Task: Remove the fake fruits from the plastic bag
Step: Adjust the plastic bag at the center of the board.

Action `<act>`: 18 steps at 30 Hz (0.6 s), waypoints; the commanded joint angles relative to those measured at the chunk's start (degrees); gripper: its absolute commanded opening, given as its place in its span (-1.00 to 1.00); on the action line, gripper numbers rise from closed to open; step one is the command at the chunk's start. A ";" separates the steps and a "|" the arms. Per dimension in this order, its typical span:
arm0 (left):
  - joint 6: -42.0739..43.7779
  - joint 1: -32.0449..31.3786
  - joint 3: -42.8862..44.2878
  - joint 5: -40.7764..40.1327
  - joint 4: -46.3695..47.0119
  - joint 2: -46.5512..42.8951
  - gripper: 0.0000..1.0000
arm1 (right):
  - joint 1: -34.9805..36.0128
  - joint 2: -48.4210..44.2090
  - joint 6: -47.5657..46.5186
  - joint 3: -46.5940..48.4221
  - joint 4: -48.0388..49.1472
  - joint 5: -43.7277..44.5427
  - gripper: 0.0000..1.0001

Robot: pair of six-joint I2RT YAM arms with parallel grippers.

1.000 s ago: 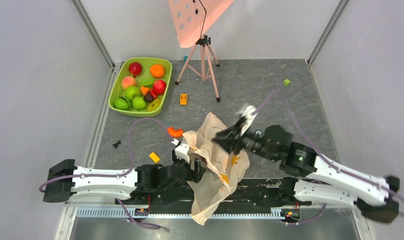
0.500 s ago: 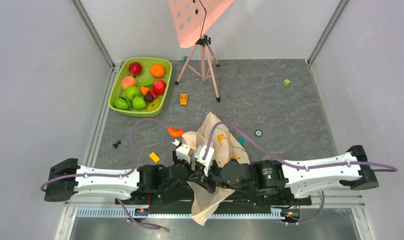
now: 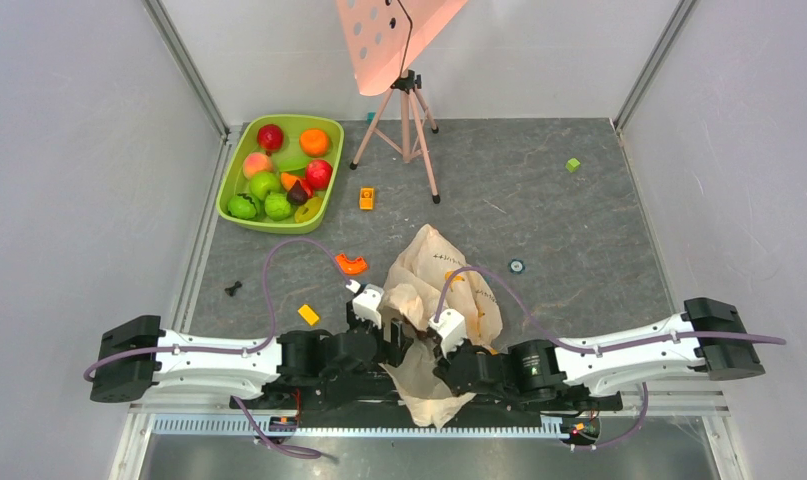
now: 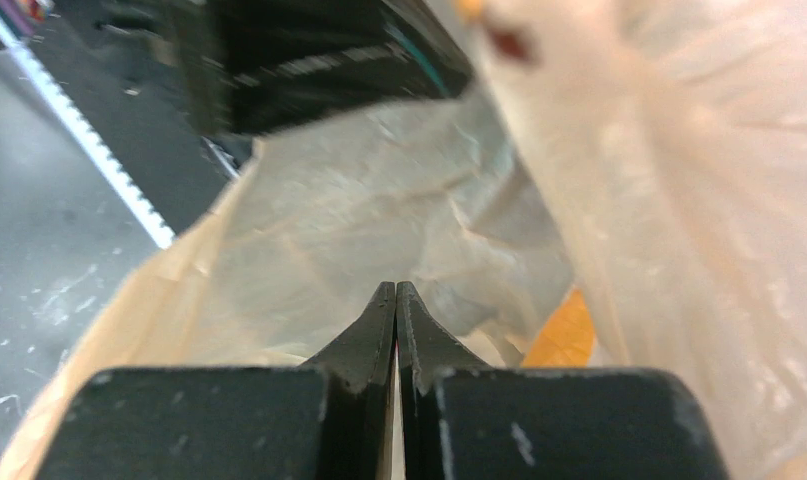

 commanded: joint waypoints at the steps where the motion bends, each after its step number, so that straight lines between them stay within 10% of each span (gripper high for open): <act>1: -2.58 -0.30 -0.45 -2.24 2.54 -0.02 0.72 | 0.30 -2.80 8.83 -3.13 -6.52 2.81 -1.00; 14: -1.86 -0.34 -0.32 -1.19 0.69 -5.38 0.73 | 1.28 -1.28 18.08 -5.73 -12.45 9.30 -1.00; 18: -0.27 -0.29 -0.73 -0.17 0.69 -6.77 0.73 | 1.56 -4.86 17.62 -2.24 -11.46 18.52 -0.52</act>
